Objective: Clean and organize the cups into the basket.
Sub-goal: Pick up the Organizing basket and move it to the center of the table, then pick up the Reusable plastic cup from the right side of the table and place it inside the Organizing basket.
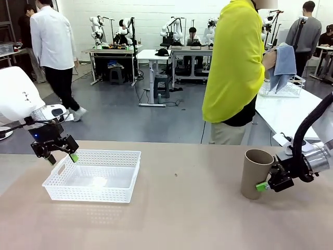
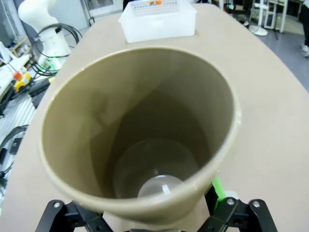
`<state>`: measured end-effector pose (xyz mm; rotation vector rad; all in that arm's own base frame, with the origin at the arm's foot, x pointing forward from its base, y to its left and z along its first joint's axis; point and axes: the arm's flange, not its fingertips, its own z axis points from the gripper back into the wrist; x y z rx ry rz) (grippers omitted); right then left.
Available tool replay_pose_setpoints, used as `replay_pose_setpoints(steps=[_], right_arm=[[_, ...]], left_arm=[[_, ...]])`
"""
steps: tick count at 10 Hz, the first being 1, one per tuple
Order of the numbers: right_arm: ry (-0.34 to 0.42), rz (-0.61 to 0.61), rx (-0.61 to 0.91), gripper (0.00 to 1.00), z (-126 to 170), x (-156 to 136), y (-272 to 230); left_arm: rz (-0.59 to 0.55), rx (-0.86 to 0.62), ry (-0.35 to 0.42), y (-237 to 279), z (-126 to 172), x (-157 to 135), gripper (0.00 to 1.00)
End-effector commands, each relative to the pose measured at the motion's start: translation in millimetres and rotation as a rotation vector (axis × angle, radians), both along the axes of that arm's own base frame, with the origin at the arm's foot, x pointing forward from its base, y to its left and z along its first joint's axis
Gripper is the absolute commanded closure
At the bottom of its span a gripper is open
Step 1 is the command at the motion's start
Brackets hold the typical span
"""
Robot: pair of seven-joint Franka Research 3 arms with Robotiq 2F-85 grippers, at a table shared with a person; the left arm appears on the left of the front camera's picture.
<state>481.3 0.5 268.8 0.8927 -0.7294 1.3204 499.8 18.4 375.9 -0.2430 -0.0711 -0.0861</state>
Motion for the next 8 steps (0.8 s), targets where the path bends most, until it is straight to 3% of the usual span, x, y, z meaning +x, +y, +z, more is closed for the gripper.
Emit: replay_pose_setpoints(steps=[1, 8], right_arm=[[-0.013, 0.044, -0.001, 0.00, -8, -1, 8], [-0.002, 0.049, 0.021, 0.00, -12, -1, 12]], left_arm=[[0.022, 0.062, 0.003, 1, -7, 13, 0.00], [0.031, 0.228, 0.081, -13, -45, 9, 0.00]])
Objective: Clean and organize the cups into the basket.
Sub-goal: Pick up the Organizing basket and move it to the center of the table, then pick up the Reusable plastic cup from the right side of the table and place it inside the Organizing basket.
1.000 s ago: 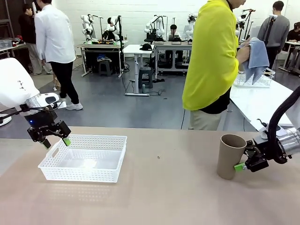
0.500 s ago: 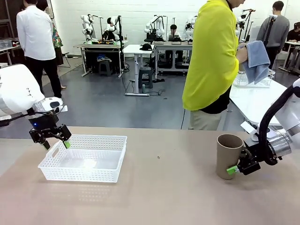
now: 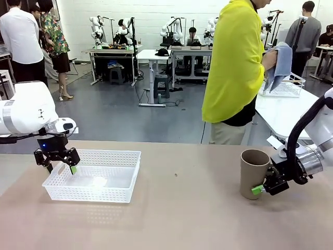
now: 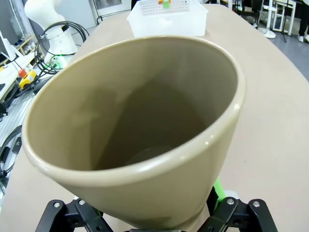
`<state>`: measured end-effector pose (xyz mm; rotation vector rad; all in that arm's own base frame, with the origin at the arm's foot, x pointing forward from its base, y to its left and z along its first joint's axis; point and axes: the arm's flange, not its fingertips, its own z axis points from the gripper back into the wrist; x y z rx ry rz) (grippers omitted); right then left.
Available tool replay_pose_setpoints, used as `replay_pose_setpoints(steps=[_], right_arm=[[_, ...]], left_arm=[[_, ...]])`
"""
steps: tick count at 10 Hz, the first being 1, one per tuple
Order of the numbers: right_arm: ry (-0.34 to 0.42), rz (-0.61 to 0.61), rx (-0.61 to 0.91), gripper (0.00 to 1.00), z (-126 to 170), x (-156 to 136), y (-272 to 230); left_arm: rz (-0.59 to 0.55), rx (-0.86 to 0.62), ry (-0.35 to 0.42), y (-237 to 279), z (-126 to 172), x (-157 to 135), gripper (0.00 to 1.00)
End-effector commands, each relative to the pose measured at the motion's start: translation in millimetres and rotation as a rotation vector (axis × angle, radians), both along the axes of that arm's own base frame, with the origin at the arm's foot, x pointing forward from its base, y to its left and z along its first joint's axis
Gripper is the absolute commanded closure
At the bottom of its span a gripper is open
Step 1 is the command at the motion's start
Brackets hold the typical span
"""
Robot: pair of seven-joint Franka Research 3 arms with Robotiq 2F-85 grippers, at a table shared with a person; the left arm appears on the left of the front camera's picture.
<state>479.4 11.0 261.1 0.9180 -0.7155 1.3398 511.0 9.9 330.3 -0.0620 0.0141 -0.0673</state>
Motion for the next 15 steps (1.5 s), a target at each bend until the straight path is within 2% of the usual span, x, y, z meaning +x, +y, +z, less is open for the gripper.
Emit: replay_pose_setpoints(steps=[1, 3, 4, 5, 6, 7, 8, 9, 10, 11, 12, 13, 15], right_arm=[[-0.009, 0.016, 0.019, 0.00, -5, 2, 1], [-0.005, 0.012, 0.020, 0.00, -5, 3, 0], [-0.001, 0.007, 0.022, 0.31, -5, 4, -1], [0.004, -0.002, 0.024, 0.59, -5, 5, -2], [0.008, -0.006, 0.023, 0.91, -5, 6, -3], [0.013, -0.012, 0.022, 1.00, -5, 7, -3], [0.017, -0.014, 0.021, 1.00, -5, 7, -3], [0.020, -0.019, 0.016, 0.78, -5, 7, -3], [0.022, -0.019, 0.017, 0.78, -5, 7, -4], [0.023, -0.019, 0.017, 1.00, -6, 7, -4], [0.024, -0.017, 0.019, 0.78, -6, 7, -4], [0.025, -0.020, 0.021, 1.00, -6, 8, -5], [0.028, -0.017, 0.025, 1.00, -7, 8, -5]], left_arm=[[0.020, 0.064, -0.007, -4, 0, -7, 0.00], [0.039, 0.071, -0.038, -3, 3, -17, 0.00], [0.038, 0.059, -0.054, -1, 7, -25, 0.00], [0.024, 0.043, -0.077, 0, 11, -35, 0.43], [0.028, 0.034, -0.077, 1, 15, -42, 0.57], [0.031, 0.031, -0.076, 2, 18, -46, 1.00], [0.039, 0.027, -0.072, 3, 20, -46, 1.00], [0.051, 0.015, -0.057, 5, 20, -43, 1.00], [0.051, 0.014, -0.046, 5, 18, -42, 0.82], [0.051, 0.015, -0.038, 4, 17, -41, 0.91], [0.053, 0.015, -0.031, 4, 16, -40, 1.00], [0.054, 0.015, -0.026, 4, 16, -39, 1.00], [0.058, 0.008, -0.004, 3, 14, -35, 1.00]])
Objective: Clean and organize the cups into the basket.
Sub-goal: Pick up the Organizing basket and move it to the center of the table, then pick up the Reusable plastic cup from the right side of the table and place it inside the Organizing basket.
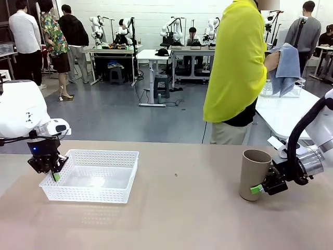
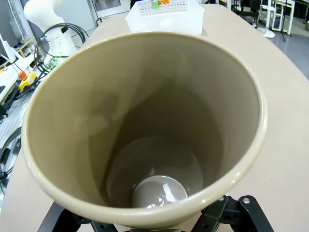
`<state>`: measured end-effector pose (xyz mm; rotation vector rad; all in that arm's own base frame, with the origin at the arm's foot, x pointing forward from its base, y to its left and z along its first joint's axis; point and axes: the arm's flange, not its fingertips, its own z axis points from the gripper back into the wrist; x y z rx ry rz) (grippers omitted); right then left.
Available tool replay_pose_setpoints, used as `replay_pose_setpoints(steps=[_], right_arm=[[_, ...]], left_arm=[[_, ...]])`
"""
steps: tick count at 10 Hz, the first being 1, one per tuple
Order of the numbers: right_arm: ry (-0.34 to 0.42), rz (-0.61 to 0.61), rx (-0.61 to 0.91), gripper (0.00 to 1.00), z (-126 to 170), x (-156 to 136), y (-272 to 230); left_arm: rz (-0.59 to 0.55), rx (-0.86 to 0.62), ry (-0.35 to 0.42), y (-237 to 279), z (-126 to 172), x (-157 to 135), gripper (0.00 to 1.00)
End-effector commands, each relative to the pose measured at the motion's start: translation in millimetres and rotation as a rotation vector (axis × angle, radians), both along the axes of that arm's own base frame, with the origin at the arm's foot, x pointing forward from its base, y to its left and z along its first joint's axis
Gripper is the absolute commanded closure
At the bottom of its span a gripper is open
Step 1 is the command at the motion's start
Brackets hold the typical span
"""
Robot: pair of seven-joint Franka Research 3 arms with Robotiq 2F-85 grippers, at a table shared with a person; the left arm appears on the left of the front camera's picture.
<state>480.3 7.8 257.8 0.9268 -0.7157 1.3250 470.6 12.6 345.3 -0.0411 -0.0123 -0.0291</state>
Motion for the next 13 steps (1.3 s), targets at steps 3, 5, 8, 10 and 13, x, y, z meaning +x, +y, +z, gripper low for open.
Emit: replay_pose_setpoints(steps=[3, 5, 8, 10, 13], right_arm=[[0.017, 0.003, 0.023, 1.00, -4, 8, -4], [-0.003, -0.020, 0.038, 1.00, 8, 3, -8], [-0.085, -0.091, 0.005, 1.00, 94, -30, -19], [-0.140, -0.199, -0.025, 1.00, 159, -50, -38], [-0.212, -0.316, -0.032, 1.00, 240, -80, -62]], left_arm=[[0.031, -0.014, 0.030, -1, -2, 8, 1.00], [0.053, -0.011, 0.010, -7, -1, 7, 1.00], [0.059, -0.057, 0.013, -51, 20, -5, 1.00], [0.057, -0.025, -0.018, -88, 31, -6, 1.00], [0.048, 0.035, -0.055, -144, 42, -5, 1.00]])
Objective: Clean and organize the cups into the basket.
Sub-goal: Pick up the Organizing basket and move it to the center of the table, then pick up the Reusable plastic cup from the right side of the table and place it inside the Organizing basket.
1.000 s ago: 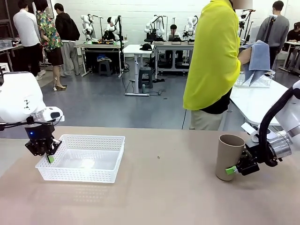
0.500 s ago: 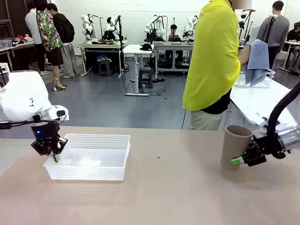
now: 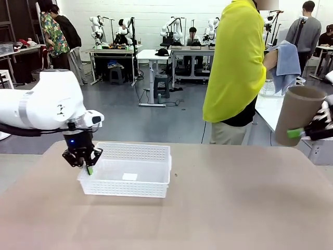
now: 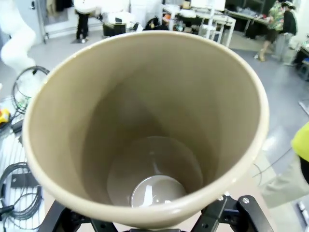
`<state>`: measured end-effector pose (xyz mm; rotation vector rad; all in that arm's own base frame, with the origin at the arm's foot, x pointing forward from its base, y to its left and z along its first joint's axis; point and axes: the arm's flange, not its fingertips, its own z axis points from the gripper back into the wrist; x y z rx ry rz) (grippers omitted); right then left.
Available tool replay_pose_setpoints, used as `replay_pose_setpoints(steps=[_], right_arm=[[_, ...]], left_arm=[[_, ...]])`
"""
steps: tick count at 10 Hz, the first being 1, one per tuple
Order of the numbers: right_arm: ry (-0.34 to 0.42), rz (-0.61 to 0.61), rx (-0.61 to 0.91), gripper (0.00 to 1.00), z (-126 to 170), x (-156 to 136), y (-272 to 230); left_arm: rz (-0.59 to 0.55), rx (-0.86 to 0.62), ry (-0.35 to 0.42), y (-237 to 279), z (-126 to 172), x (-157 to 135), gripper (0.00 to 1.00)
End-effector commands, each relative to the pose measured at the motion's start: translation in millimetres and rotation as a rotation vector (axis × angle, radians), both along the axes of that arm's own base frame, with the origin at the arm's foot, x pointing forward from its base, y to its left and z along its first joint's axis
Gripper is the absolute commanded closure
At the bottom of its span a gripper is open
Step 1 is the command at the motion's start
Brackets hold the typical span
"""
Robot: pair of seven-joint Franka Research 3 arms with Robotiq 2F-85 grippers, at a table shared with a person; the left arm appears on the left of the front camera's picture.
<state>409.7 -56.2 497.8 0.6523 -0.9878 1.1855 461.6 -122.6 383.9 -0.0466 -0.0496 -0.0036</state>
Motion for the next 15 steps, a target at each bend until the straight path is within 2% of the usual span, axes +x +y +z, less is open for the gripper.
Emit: replay_pose_setpoints(steps=[1, 5, 10, 12, 14, 15], right_arm=[[0.007, -0.064, -0.026, 1.00, 17, -14, -2], [0.023, -0.088, -0.020, 1.00, 61, -22, -3], [0.014, -0.170, 0.001, 1.00, 111, -15, -13], [0.032, -0.186, 0.008, 1.00, 113, -7, -16], [0.073, -0.180, -0.010, 1.00, 99, 2, -19], [0.014, -0.174, 0.013, 1.00, 109, -11, -18]], left_arm=[[0.049, 0.064, -0.031, -25, 3, 5, 1.00], [0.082, 0.112, -0.049, -77, 3, 1, 1.00], [0.024, 0.148, -0.031, -125, -7, -11, 1.00], [0.015, 0.164, -0.049, -138, -13, -14, 1.00], [0.038, 0.150, -0.049, -123, -10, -8, 1.00], [-0.008, 0.131, -0.027, -131, -12, -18, 1.00]])
